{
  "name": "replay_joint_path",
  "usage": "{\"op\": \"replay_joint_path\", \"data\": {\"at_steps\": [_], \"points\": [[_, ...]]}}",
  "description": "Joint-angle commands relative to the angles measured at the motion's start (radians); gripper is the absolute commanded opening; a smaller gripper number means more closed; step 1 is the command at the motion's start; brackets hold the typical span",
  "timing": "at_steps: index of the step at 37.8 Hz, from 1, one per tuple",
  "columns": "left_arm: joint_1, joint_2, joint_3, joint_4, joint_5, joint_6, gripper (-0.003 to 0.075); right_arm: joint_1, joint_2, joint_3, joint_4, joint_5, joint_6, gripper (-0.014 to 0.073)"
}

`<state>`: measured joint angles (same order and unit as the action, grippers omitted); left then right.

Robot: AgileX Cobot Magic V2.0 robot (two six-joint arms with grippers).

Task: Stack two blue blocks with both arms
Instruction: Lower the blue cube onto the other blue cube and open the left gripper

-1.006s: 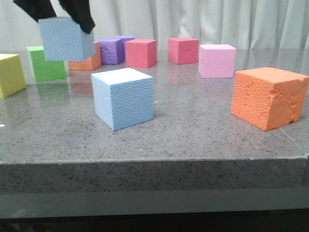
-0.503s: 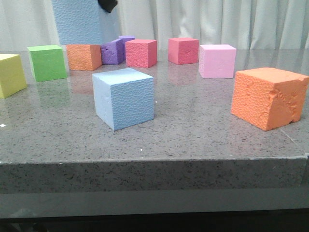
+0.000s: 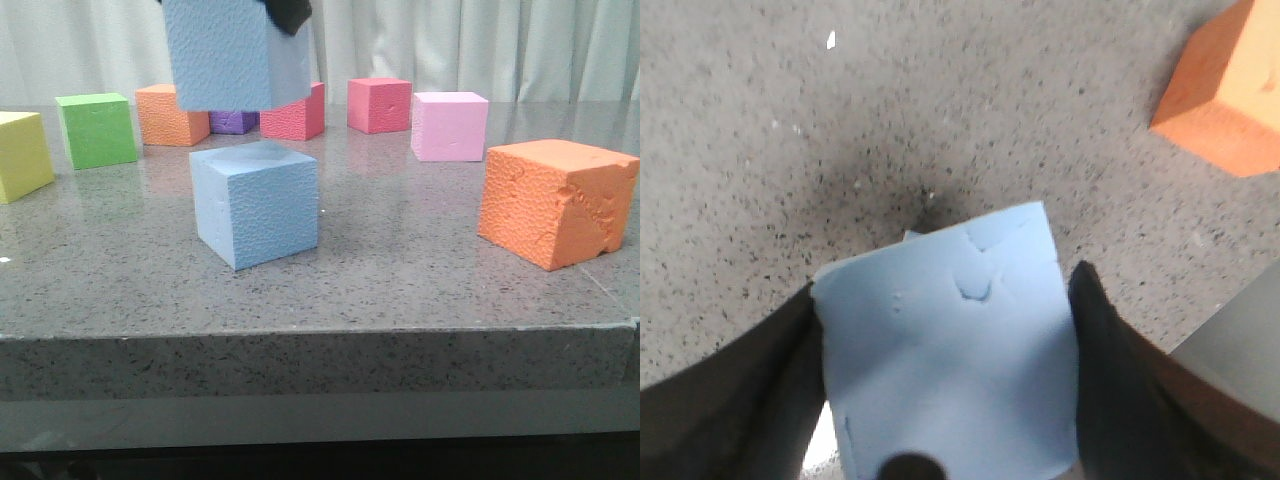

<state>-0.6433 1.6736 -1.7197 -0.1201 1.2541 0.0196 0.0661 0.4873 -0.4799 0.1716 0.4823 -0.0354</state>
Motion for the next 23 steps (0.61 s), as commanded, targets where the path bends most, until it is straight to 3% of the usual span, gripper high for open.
{"op": "replay_joint_path", "data": {"at_steps": [1,12,18,23], "points": [[-0.007,-0.047,0.008,-0.006,-0.002,0.001,0.0353,-0.006,0.001,-0.025,-0.008,-0.075,-0.011,-0.0067],[-0.008,-0.047,0.054,-0.039,-0.081,0.003,0.0364,-0.006,0.001,-0.025,-0.008,-0.072,-0.011,-0.0067],[-0.008,-0.047,0.055,-0.039,-0.097,0.003,0.0453,-0.006,0.001,-0.025,-0.008,-0.072,-0.011,-0.0067],[-0.008,-0.047,0.055,-0.039,-0.097,0.003,0.0481,-0.006,0.001,-0.025,-0.008,-0.071,-0.011,-0.0067]]}}
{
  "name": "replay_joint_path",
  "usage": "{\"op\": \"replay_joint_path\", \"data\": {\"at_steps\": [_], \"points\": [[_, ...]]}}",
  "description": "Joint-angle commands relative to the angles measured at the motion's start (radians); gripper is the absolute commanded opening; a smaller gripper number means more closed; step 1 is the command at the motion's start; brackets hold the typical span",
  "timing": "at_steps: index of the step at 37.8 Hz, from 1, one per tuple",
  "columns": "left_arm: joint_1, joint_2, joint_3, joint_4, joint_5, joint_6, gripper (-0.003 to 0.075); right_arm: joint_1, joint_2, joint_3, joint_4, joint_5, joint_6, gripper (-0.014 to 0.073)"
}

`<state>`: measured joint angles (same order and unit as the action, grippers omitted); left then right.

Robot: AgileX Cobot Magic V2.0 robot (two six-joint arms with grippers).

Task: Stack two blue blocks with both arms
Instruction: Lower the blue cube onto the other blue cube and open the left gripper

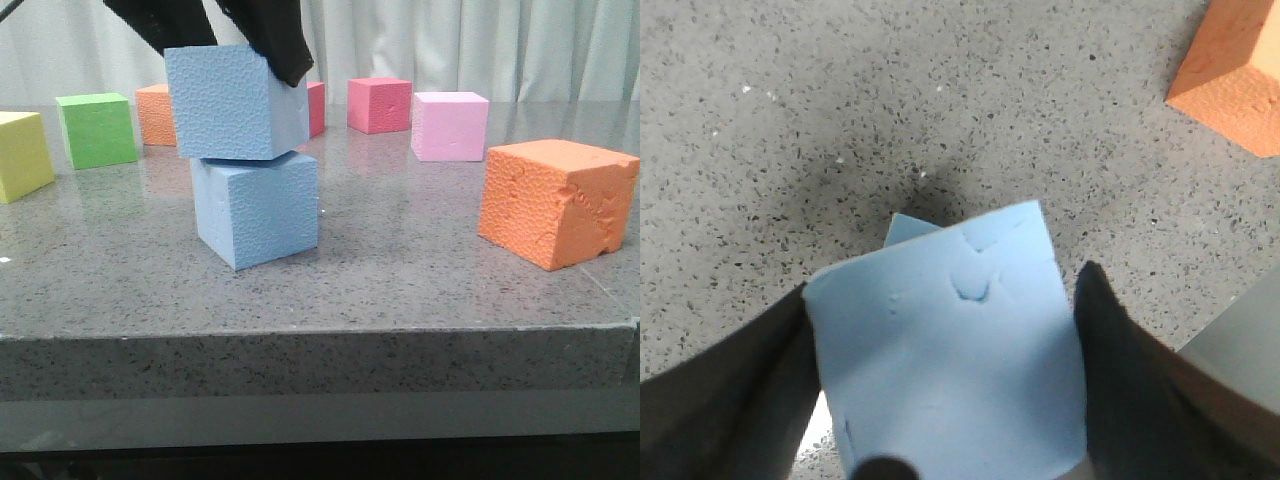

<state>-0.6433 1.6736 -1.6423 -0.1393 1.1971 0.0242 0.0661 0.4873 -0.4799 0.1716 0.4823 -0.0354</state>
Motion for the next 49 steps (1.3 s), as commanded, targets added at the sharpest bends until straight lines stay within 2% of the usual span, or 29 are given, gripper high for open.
{"op": "replay_joint_path", "data": {"at_steps": [1,4,13,27,33,44,46,49], "points": [[-0.008,-0.047,-0.023,-0.02,-0.04,-0.001,0.0485,-0.006,0.001,-0.025,-0.008,-0.071,-0.011,-0.0067],[-0.008,-0.047,-0.023,-0.02,-0.04,0.006,0.0495,-0.006,0.001,-0.025,-0.008,-0.071,-0.011,-0.0067],[-0.008,-0.046,-0.023,-0.02,-0.04,0.006,0.0599,-0.006,0.001,-0.025,-0.007,-0.072,-0.011,-0.0067],[-0.008,-0.046,-0.028,-0.02,-0.033,0.006,0.0601,-0.006,0.001,-0.025,-0.007,-0.072,-0.011,-0.0067],[-0.008,-0.046,-0.089,0.01,0.008,0.006,0.0601,-0.006,0.001,-0.025,-0.007,-0.072,-0.011,-0.0067],[-0.008,-0.046,-0.209,0.022,0.074,0.006,0.0596,-0.006,0.001,-0.025,-0.007,-0.072,-0.011,-0.0067],[-0.008,-0.046,-0.212,0.022,0.076,0.006,0.0573,-0.006,0.001,-0.025,-0.007,-0.072,-0.011,-0.0067],[-0.008,-0.048,-0.212,0.022,0.076,0.006,0.0483,-0.006,0.001,-0.025,-0.007,-0.072,-0.011,-0.0067]]}}
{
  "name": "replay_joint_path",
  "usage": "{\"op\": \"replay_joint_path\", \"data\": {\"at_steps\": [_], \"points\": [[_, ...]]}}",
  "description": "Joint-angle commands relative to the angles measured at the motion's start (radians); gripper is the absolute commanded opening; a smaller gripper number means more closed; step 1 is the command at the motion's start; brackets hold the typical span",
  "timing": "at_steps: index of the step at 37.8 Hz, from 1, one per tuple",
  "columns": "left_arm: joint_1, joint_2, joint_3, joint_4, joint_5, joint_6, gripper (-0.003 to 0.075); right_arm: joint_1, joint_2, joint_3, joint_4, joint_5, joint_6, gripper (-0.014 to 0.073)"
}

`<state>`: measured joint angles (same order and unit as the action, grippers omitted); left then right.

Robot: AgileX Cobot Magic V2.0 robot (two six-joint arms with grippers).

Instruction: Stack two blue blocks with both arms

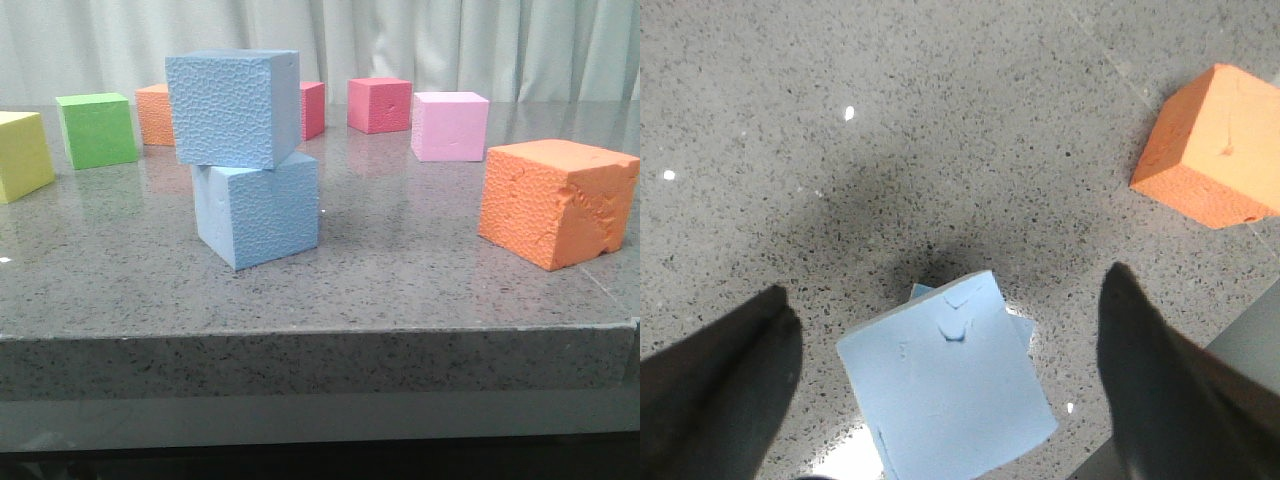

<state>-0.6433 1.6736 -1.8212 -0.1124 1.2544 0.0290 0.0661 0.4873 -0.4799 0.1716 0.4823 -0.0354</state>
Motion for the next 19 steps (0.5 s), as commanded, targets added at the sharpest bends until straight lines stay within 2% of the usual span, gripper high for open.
{"op": "replay_joint_path", "data": {"at_steps": [1,5,12,19], "points": [[-0.008,-0.048,-0.033,-0.005,0.018,0.001,0.045,-0.006,0.001,-0.025,-0.007,-0.072,-0.011,-0.0067],[-0.008,-0.05,-0.033,-0.007,0.018,0.001,0.0255,-0.006,0.001,-0.025,-0.007,-0.072,-0.011,-0.0067],[-0.008,-0.093,-0.033,-0.007,0.018,0.001,-0.0005,-0.006,0.001,-0.025,-0.007,-0.072,-0.011,-0.0067],[-0.008,-0.156,-0.033,-0.007,0.018,0.003,-0.002,-0.006,0.001,-0.025,-0.007,-0.072,-0.011,-0.0067]]}}
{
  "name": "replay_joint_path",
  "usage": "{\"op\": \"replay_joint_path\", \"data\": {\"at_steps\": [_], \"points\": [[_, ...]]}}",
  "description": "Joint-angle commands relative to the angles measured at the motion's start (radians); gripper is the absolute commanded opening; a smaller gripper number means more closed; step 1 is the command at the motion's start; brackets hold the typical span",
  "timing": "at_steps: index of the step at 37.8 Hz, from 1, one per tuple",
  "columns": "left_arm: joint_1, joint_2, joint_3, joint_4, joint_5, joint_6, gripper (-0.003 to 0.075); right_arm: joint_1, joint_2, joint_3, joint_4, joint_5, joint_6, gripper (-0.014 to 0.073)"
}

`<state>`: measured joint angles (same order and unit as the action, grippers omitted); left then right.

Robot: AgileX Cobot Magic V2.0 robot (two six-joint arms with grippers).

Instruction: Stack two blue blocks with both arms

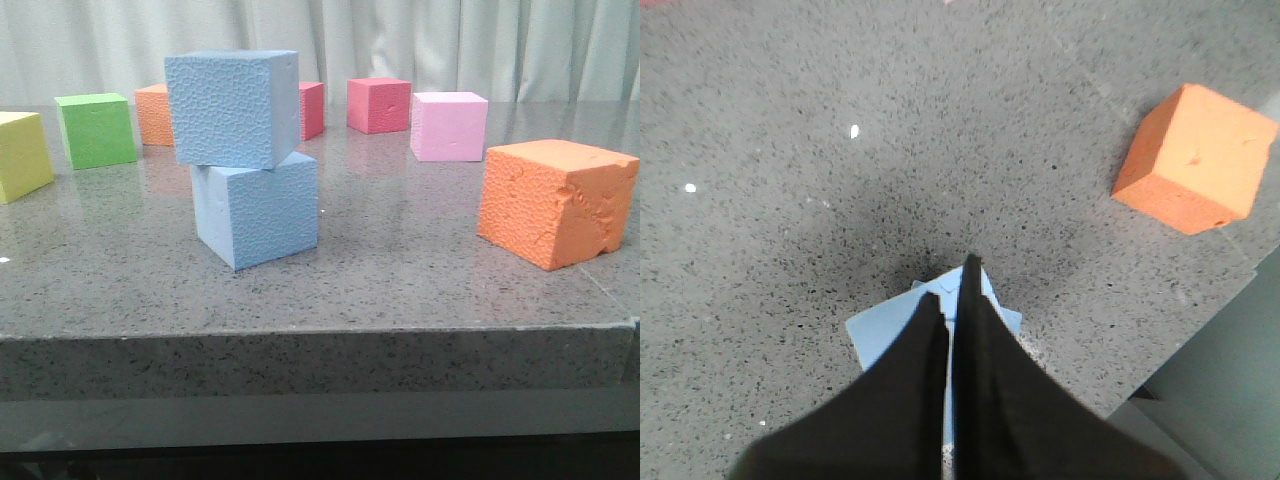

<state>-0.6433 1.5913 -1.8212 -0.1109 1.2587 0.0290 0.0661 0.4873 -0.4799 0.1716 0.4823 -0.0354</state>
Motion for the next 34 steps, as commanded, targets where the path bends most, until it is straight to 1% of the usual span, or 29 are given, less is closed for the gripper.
{"op": "replay_joint_path", "data": {"at_steps": [1,7,11,14,19,22,28,31,34], "points": [[-0.008,-0.086,-0.031,-0.011,0.014,0.003,-0.002,-0.006,0.001,-0.025,-0.007,-0.072,-0.011,-0.0067],[-0.008,-0.177,0.027,-0.026,0.014,0.003,-0.002,-0.006,0.001,-0.025,-0.007,-0.072,-0.011,-0.0067],[-0.008,-0.268,0.122,-0.026,0.002,0.003,-0.002,-0.006,0.001,-0.025,-0.007,-0.072,-0.011,-0.0067],[-0.008,-0.352,0.225,-0.026,-0.042,0.003,-0.002,-0.006,0.001,-0.025,-0.007,-0.072,-0.011,-0.0067],[-0.008,-0.527,0.421,-0.028,-0.205,0.003,-0.002,-0.006,0.001,-0.025,-0.007,-0.072,-0.011,-0.0067],[-0.008,-0.66,0.55,-0.028,-0.352,0.003,-0.002,-0.006,0.001,-0.025,-0.007,-0.072,-0.011,-0.0067],[-0.008,-0.869,0.739,-0.028,-0.532,0.003,-0.002,-0.006,0.001,-0.025,-0.007,-0.072,-0.011,-0.0067],[-0.008,-0.956,0.801,-0.028,-0.569,0.003,-0.002,-0.006,0.001,-0.025,-0.007,-0.072,-0.011,-0.0067],[-0.008,-1.022,0.844,-0.028,-0.572,0.003,-0.002,-0.006,0.001,-0.025,-0.007,-0.072,-0.011,-0.0067]]}}
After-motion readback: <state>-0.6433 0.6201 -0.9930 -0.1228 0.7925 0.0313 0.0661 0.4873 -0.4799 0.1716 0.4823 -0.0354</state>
